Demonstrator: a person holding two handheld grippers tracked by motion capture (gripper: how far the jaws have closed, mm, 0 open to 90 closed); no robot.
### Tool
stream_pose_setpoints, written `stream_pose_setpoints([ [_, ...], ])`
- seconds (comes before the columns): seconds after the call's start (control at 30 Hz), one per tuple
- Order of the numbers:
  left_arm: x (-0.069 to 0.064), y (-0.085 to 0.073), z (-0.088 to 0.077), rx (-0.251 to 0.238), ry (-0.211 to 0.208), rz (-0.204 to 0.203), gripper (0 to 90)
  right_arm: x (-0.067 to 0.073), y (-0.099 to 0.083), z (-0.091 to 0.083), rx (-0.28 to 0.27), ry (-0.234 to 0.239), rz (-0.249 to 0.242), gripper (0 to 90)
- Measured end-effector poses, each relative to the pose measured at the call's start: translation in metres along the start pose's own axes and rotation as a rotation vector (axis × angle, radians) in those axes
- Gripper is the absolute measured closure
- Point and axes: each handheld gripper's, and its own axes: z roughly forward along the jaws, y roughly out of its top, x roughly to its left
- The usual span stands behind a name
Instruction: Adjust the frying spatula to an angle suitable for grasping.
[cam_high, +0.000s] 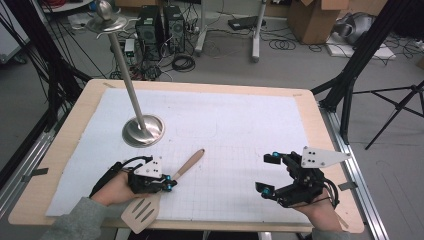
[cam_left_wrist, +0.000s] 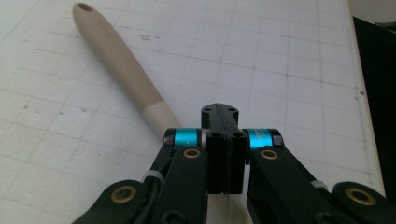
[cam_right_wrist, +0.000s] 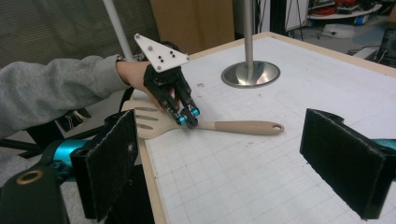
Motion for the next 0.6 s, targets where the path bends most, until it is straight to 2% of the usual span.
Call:
stream_pose_setpoints([
  [0.07,-0.002,-0.002,0.004,0.041,-0.016,0.028,89.6,0.000,0.000,0.002,0.003,0.002,0.002,10.8],
  [0.13,-0.004,-0.002,0.004,0.039,-0.013,0.036,89.6,-0.001,0.000,0.002,0.003,0.002,0.000,10.9],
  [0.17,-0.004,-0.002,0.003,0.044,-0.032,0.038,89.6,-0.001,0.000,0.002,0.002,0.003,-0.004,10.8],
  [0.2,-0.003,-0.004,0.002,0.040,-0.043,0.021,89.6,-0.001,0.000,0.002,0.005,0.005,0.002,10.9],
  [0.23,-0.003,-0.004,0.002,0.040,-0.043,0.021,89.6,-0.001,0.000,0.002,0.005,0.005,0.002,10.9],
  [0.4,0.000,-0.005,0.001,0.043,-0.048,-0.033,89.7,-0.002,0.000,0.003,0.002,0.005,0.003,10.9],
  [0.53,0.002,-0.009,-0.003,0.036,-0.042,-0.055,89.7,-0.003,0.000,0.003,0.005,0.006,0.005,10.9],
  [0.6,0.002,-0.011,-0.004,0.023,-0.040,-0.051,89.7,-0.003,0.000,0.004,0.005,0.007,0.005,10.9],
])
